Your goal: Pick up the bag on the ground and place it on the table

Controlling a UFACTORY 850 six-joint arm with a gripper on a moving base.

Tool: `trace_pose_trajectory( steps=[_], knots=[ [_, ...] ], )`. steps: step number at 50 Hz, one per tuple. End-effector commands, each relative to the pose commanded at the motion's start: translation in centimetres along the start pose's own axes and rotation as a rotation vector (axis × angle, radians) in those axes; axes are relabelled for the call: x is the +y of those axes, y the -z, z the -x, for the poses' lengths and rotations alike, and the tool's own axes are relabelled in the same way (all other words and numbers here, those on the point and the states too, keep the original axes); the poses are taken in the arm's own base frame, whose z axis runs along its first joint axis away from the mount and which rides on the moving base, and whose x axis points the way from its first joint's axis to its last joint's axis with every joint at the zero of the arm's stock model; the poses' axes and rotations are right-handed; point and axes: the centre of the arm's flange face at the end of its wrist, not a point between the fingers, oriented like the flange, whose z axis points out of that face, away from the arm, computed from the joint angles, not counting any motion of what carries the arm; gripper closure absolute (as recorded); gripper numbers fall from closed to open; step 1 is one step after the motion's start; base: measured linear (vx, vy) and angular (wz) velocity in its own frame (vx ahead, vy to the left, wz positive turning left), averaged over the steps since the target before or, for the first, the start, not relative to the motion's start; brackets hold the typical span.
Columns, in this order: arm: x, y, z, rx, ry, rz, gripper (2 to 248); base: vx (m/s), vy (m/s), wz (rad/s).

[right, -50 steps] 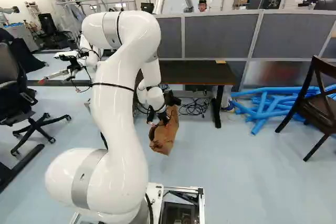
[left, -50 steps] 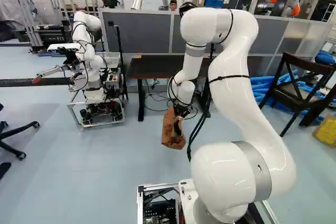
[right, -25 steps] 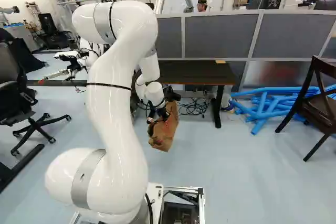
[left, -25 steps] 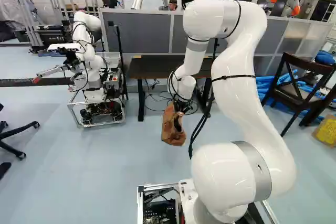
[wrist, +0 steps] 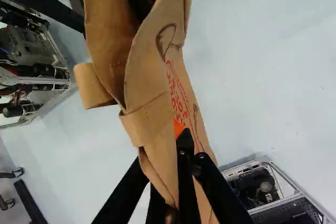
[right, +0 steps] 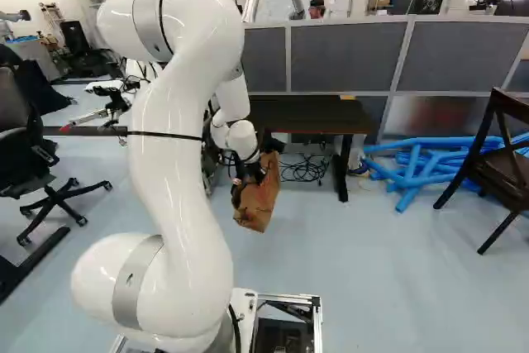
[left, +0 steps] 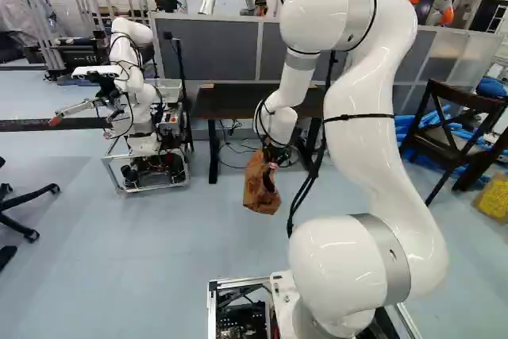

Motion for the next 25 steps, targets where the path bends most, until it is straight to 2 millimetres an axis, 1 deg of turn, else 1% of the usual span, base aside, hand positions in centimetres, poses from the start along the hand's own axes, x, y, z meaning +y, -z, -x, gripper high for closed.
trace_pose_trajectory(
  steps=[25],
  knots=[
    [-0.5,3.1,-0.6,-0.055,0.001,0.008,228,0.000,0.000,0.000]
  ],
)
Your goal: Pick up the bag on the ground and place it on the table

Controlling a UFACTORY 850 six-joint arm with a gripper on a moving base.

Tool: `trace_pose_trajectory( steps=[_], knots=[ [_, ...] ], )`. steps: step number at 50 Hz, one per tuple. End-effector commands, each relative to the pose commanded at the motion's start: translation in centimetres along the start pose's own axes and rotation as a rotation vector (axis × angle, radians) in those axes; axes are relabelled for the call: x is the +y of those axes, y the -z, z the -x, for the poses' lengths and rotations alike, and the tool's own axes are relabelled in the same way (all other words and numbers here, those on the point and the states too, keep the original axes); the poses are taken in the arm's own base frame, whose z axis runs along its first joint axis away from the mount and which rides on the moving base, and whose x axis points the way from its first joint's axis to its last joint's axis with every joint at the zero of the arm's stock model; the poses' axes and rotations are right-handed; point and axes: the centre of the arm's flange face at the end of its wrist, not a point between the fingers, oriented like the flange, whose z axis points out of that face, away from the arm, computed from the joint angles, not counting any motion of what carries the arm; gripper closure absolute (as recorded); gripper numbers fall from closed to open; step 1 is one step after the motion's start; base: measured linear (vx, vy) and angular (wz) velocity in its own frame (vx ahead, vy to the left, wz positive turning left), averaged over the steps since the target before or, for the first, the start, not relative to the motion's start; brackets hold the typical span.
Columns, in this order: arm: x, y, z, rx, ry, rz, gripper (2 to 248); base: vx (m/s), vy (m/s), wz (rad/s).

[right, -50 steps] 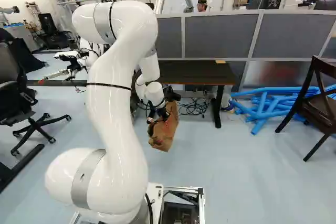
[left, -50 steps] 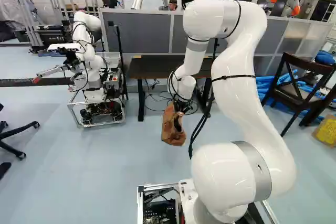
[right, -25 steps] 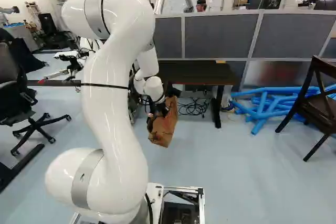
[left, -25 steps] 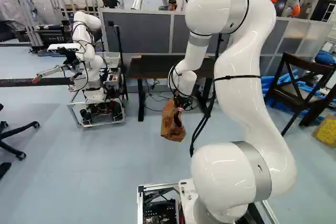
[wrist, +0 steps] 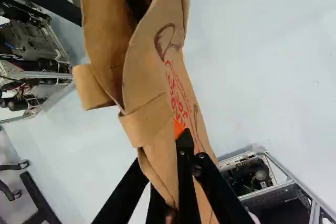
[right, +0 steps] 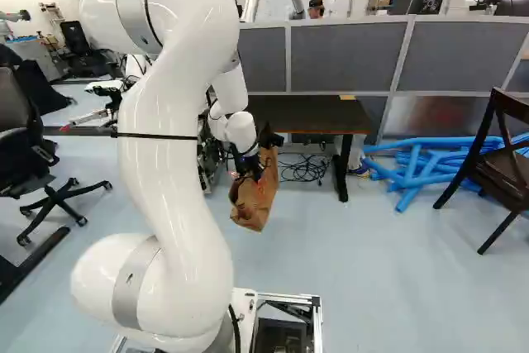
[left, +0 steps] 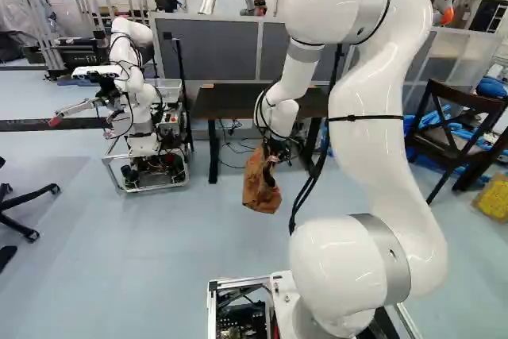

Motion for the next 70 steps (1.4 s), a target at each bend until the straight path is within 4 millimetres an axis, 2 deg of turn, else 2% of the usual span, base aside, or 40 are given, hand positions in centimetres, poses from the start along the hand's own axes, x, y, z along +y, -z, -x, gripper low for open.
trace_pose_trajectory(
  steps=[32,70],
  knots=[
    [-0.4,4.4,-0.1,-0.091,0.003,0.017,228,0.000,0.000,0.000],
    [-1.6,9.4,-1.9,-0.082,0.009,-0.004,228,0.000,0.000,0.000]
  ],
)
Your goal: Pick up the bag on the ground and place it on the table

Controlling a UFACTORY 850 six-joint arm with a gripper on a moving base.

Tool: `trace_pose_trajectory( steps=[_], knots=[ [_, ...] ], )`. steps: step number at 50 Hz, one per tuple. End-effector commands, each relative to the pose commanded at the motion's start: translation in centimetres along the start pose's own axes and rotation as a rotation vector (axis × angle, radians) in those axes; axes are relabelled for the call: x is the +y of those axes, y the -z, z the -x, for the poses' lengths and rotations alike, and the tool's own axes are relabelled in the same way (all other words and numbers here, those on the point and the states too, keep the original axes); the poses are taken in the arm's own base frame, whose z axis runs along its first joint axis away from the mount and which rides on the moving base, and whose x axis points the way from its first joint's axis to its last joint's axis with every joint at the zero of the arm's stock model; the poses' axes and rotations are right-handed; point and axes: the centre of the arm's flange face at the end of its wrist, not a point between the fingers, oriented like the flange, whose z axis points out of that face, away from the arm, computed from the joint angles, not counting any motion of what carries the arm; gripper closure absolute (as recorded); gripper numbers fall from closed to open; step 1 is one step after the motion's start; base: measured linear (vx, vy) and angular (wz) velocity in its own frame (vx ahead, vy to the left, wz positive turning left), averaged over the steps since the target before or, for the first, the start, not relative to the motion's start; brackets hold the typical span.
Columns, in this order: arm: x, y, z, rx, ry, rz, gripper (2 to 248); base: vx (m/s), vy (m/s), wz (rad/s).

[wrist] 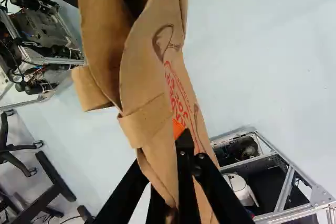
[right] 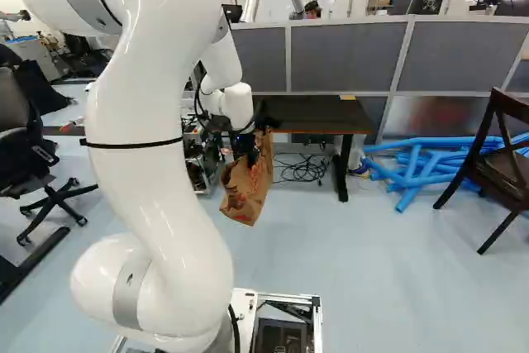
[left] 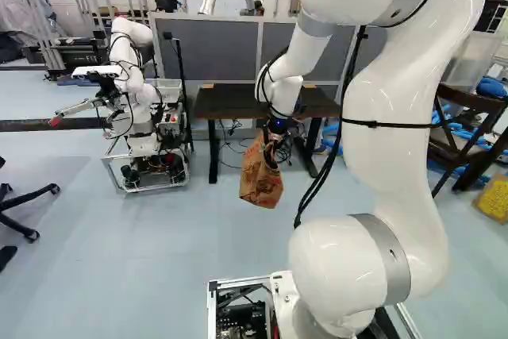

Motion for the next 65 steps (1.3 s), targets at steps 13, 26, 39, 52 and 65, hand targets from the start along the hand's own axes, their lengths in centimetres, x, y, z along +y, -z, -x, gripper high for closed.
trace_pose_trajectory(
  steps=[13,26,39,52,65],
  knots=[
    [-0.4,1.8,-0.4,-0.006,0.003,-0.004,228,0.000,0.000,0.000],
    [-0.8,3.5,-0.8,-0.013,0.006,-0.007,228,0.000,0.000,0.000],
    [-1.1,5.3,-1.1,-0.020,0.009,-0.010,228,0.000,0.000,0.000],
    [-1.4,7.1,-1.4,-0.027,0.012,-0.014,228,0.000,0.000,0.000],
    [-1.7,9.0,-1.6,-0.035,0.016,-0.016,228,0.000,0.000,0.000]
  ],
)
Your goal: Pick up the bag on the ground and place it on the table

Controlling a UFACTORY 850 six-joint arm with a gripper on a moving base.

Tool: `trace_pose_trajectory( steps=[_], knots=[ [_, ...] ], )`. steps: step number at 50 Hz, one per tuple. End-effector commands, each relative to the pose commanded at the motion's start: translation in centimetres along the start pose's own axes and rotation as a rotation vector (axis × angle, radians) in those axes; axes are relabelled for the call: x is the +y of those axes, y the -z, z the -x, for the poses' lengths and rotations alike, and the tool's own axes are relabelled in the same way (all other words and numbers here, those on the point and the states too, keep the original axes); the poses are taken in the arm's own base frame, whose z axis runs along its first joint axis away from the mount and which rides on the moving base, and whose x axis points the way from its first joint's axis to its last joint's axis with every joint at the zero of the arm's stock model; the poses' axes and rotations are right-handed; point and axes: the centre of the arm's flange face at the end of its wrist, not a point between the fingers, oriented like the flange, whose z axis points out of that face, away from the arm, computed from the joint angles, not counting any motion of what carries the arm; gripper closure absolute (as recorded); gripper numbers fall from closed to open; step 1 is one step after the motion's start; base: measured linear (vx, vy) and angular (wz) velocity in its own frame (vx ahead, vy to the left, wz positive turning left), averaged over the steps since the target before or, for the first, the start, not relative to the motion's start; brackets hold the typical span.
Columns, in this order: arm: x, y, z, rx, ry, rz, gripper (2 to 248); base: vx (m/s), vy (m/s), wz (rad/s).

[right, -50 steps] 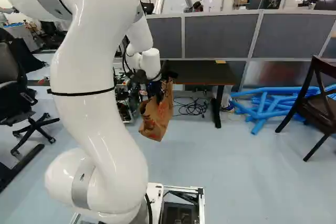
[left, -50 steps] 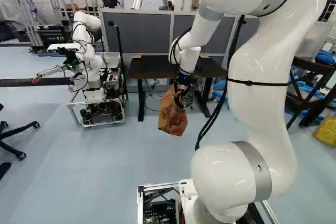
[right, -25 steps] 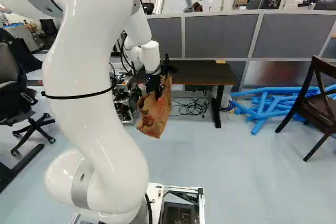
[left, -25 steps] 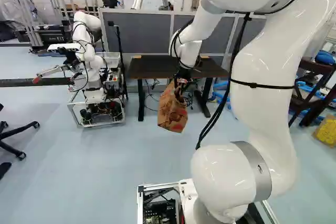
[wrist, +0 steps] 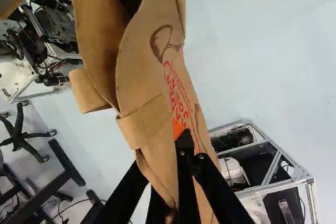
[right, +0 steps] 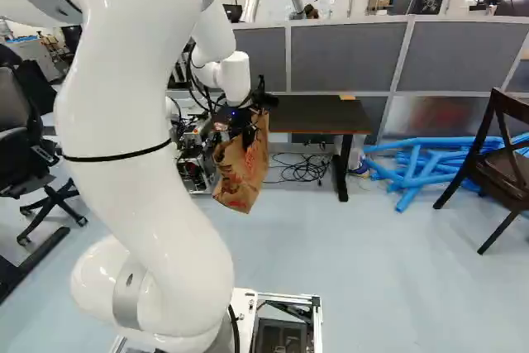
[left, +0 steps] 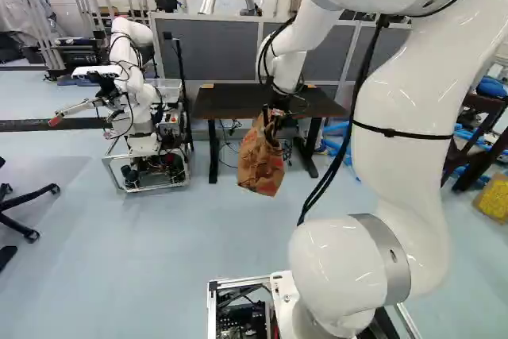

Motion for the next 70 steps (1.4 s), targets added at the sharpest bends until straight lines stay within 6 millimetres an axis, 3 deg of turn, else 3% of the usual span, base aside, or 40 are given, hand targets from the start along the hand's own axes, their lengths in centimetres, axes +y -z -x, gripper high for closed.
trace_pose_trajectory(
  steps=[70],
  knots=[
    [-1.7,9.9,-1.1,0.000,0.022,-0.026,228,0.000,0.000,0.000]
  ],
)
